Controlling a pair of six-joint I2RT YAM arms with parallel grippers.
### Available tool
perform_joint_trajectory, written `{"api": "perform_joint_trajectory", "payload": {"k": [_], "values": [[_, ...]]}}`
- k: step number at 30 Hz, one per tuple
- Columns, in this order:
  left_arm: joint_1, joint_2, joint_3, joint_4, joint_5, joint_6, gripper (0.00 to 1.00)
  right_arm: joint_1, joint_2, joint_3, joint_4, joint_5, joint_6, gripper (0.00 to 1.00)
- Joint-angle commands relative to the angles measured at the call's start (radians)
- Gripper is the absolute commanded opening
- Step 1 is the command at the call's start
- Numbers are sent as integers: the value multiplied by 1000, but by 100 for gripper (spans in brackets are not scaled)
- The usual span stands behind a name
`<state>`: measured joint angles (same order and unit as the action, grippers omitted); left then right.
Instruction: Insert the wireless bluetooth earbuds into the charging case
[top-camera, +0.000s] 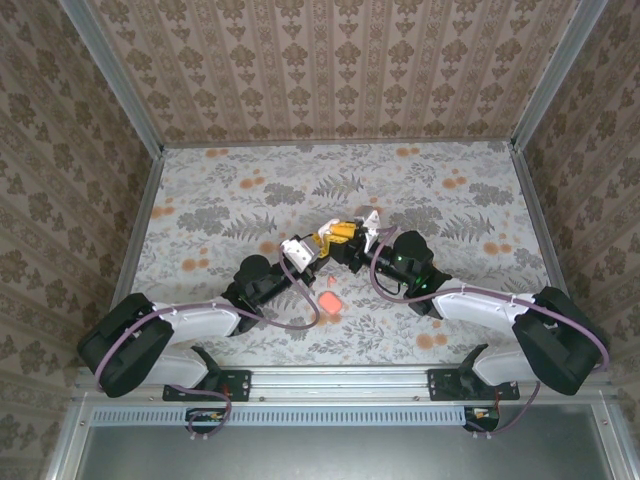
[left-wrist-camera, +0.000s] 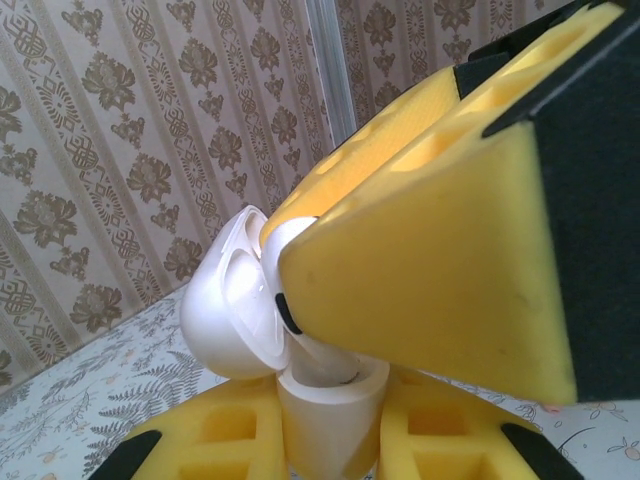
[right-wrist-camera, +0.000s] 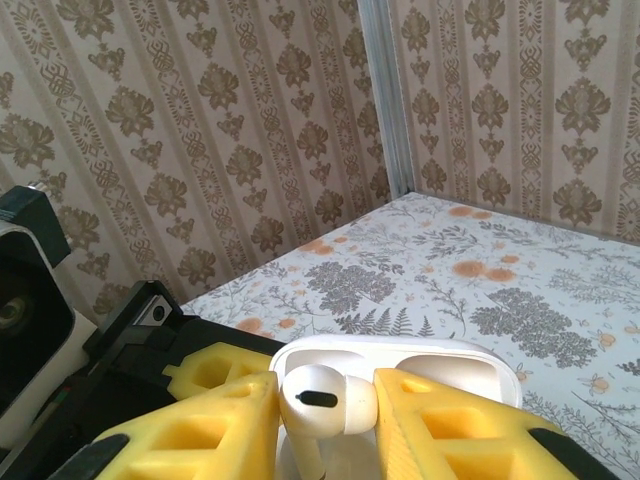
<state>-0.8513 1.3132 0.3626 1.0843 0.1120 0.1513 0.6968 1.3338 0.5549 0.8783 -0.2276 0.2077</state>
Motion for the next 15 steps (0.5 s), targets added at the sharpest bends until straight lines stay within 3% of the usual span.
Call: {"api": "perform_joint_trajectory", "payload": {"k": [1, 15], "values": [[-20, -60, 41, 197, 61, 1, 8, -13, 5, -24, -127, 79, -3, 33], [-19, -56, 37, 197, 61, -5, 8, -26, -30, -45, -98, 45, 1, 24]]}}
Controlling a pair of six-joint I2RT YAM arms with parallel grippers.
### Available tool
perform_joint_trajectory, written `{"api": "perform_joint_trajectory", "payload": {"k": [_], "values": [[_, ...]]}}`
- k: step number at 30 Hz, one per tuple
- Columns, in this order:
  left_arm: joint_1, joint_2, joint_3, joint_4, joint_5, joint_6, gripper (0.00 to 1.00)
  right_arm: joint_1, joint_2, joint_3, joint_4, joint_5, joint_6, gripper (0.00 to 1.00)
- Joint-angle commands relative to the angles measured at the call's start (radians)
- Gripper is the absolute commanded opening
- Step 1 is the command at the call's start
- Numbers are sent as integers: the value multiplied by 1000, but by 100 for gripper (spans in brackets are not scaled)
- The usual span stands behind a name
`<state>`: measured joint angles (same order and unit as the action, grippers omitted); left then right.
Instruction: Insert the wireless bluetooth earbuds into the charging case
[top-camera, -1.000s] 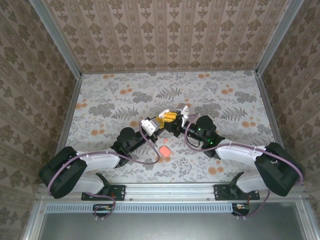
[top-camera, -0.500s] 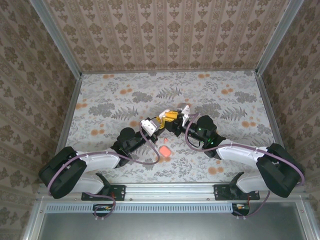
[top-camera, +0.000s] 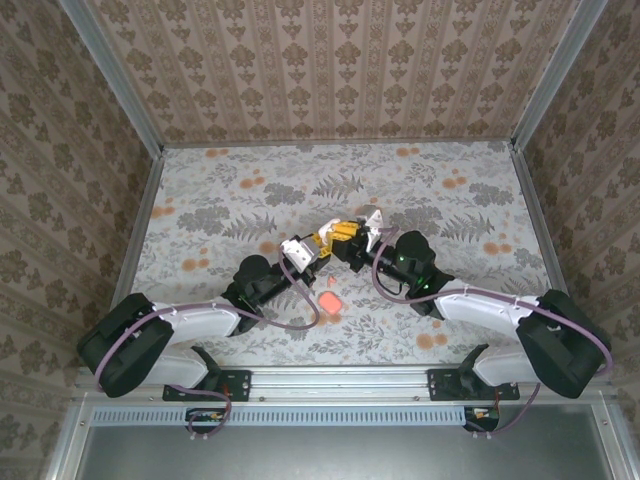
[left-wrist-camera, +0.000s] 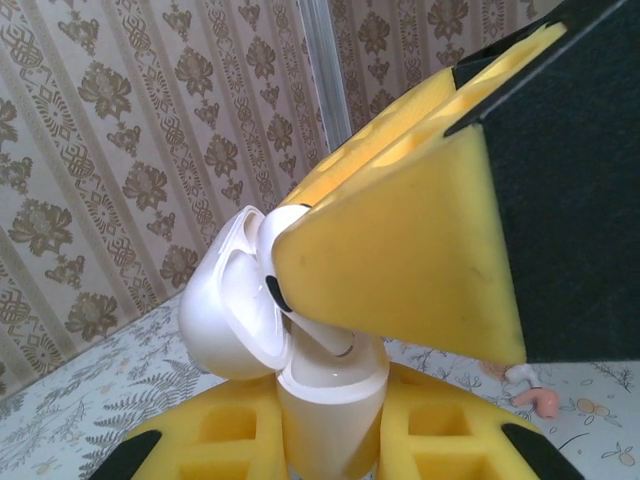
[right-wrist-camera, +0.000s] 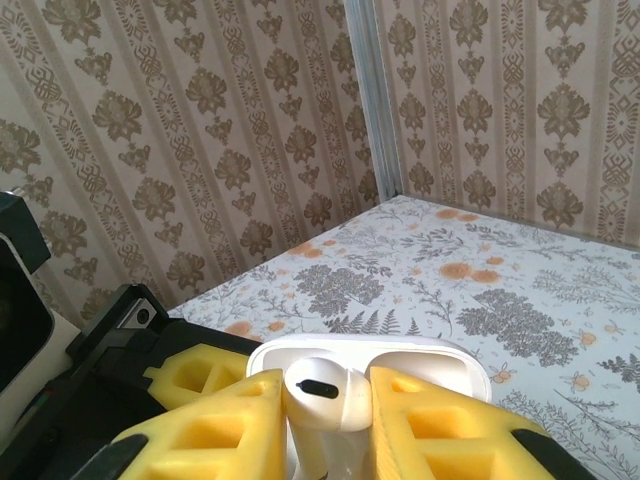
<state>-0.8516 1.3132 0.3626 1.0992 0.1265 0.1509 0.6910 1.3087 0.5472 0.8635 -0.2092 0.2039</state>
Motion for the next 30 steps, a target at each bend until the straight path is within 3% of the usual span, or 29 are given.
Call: {"api": "perform_joint_trajectory", "payload": {"k": [1, 16, 30], "values": [[-19, -55, 35, 181, 47, -4, 8, -25, -9, -42, -75, 21, 11, 24], [-19, -34, 31, 181, 30, -13, 8, -85, -50, -61, 45, -154, 116, 22], [-18, -25, 35, 183, 24, -44, 8, -72, -69, -58, 88, -231, 67, 22]]}}
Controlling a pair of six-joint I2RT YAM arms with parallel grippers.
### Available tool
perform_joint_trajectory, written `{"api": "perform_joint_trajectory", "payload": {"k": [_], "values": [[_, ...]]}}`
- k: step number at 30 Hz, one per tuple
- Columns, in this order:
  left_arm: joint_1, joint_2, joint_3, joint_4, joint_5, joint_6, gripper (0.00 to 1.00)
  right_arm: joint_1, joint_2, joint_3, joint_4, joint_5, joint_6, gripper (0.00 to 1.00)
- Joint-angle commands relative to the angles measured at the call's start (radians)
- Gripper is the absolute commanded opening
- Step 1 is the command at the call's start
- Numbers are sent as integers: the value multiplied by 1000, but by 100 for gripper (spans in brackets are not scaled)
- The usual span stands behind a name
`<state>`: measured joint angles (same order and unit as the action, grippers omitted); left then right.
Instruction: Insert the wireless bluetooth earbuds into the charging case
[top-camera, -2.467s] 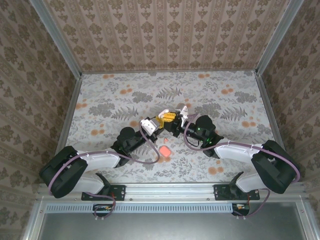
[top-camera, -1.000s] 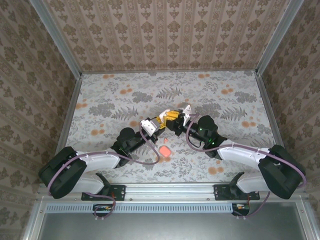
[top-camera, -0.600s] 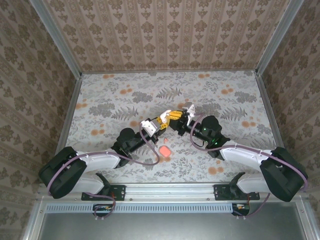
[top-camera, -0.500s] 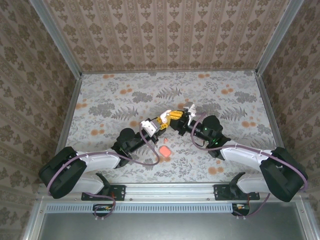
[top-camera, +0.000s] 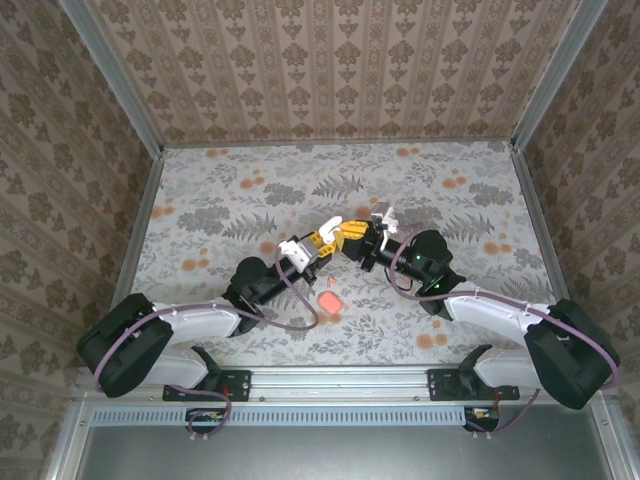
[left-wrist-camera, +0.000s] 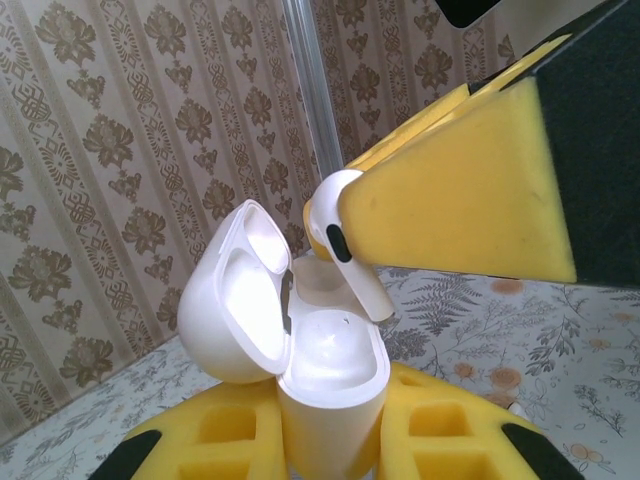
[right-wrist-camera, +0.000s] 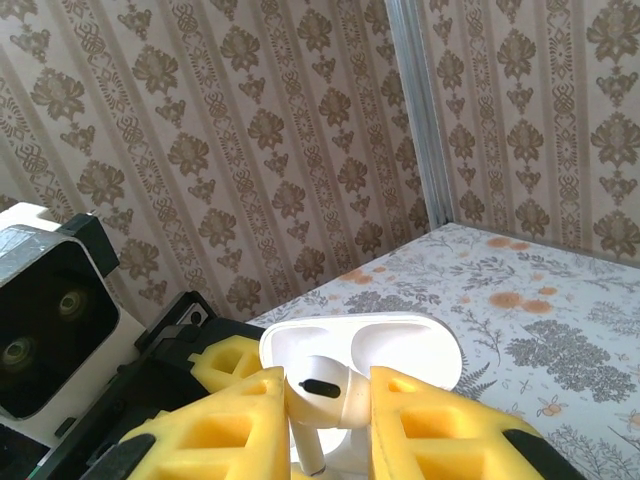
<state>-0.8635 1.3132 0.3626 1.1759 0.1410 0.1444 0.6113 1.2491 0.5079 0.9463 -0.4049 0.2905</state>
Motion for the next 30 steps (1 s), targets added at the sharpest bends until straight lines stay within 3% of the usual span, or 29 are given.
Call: {"api": "perform_joint_trajectory", "payload": {"k": [1, 22, 26, 30], "values": [[-6, -24, 36, 107, 11, -40, 8, 11, -10, -16, 0, -35, -30, 22], [-10, 28, 61, 106, 5, -80, 8, 70, -33, -7, 33, 112, -173, 22], [-12, 42, 54, 105, -21, -76, 8, 70, -53, -22, 46, 127, -175, 23], [-11, 44, 34, 95, -109, -76, 8, 60, -107, -21, -61, 133, -168, 24]]}}
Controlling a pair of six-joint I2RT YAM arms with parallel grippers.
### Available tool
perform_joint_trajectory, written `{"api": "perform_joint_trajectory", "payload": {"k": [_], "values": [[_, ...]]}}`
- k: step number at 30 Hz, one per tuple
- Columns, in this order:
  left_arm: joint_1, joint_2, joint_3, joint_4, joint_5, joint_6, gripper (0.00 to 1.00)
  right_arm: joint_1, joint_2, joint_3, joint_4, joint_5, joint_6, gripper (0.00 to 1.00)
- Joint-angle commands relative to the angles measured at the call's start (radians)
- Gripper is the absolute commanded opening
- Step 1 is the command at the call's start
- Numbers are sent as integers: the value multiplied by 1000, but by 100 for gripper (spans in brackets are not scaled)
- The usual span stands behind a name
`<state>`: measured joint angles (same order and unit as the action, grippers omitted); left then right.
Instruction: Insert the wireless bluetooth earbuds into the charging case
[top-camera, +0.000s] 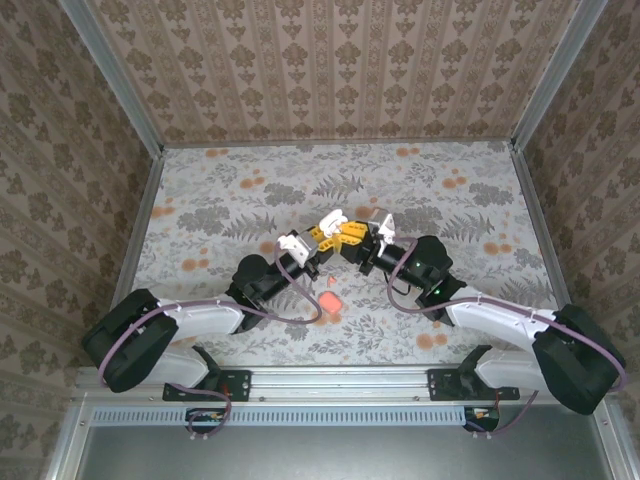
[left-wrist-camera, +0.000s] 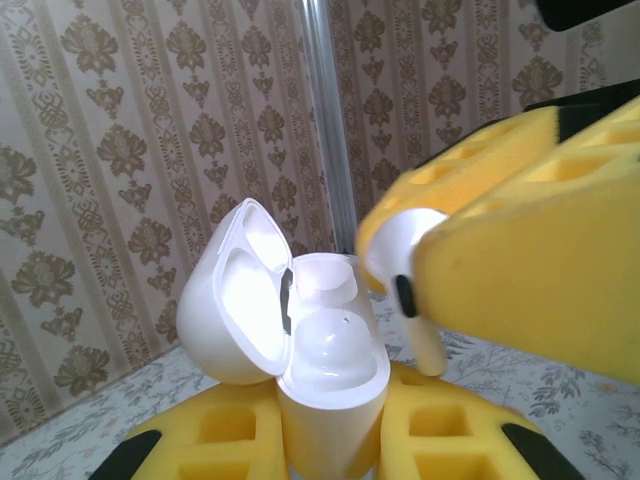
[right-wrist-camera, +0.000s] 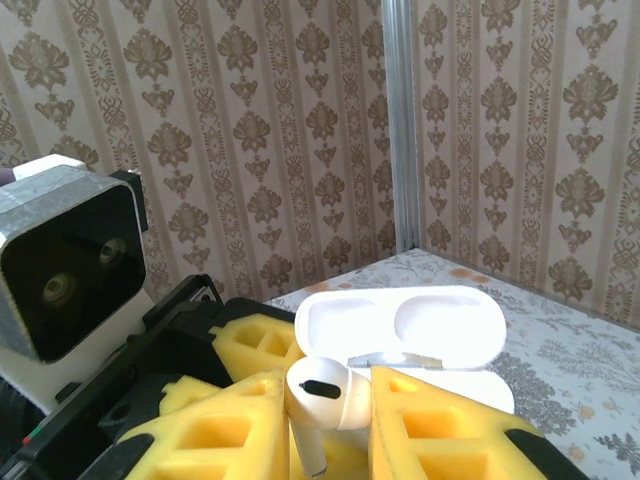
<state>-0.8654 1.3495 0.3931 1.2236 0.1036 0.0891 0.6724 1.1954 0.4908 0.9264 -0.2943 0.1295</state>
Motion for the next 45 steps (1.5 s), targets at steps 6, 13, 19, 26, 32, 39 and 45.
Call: {"api": "perform_joint_trajectory", "payload": {"k": [6, 13, 19, 26, 32, 39, 45], "values": [[3, 0, -36, -4, -178, -16, 8, -41, -132, 41, -299, -52, 45, 24], [21, -43, -87, -68, -238, -31, 8, -83, -154, 138, -739, -78, 141, 24], [28, -118, -97, -187, -267, -21, 8, -104, -58, 171, -1010, -58, 283, 24], [38, -190, -117, -259, -279, -26, 8, -106, 108, 116, -996, -2, 471, 23], [45, -239, -130, -297, -289, -22, 8, -106, 257, 126, -999, 38, 534, 23], [55, -291, -142, -339, -294, -20, 8, -106, 307, 132, -1070, 81, 528, 24], [61, -313, -152, -354, -295, -25, 8, -106, 317, 181, -1200, 96, 508, 37]]}}
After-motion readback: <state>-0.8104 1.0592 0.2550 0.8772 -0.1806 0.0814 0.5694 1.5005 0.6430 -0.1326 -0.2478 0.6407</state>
